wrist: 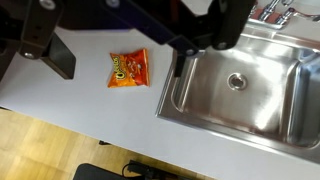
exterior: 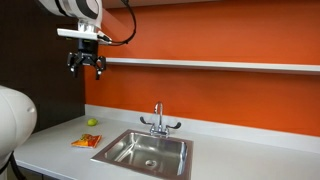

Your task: Put the orange packet in the sink.

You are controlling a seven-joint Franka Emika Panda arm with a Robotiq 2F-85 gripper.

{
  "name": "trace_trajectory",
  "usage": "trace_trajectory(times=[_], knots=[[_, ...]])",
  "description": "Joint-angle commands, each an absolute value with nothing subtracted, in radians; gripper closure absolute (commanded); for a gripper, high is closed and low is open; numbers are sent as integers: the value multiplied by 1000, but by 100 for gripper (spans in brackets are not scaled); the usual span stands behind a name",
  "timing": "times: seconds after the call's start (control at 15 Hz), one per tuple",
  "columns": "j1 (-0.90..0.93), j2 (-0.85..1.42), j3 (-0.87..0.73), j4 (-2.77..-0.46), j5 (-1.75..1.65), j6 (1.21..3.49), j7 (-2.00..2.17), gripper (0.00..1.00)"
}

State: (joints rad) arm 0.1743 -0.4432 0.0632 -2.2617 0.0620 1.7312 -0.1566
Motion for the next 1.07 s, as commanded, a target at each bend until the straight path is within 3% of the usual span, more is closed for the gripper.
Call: trace_trajectory(times=[0.0,1.0], knots=[[201,-432,91,-2265,97,1743,-192,0],[199,-205,139,-2306,54,2086,-149,0]])
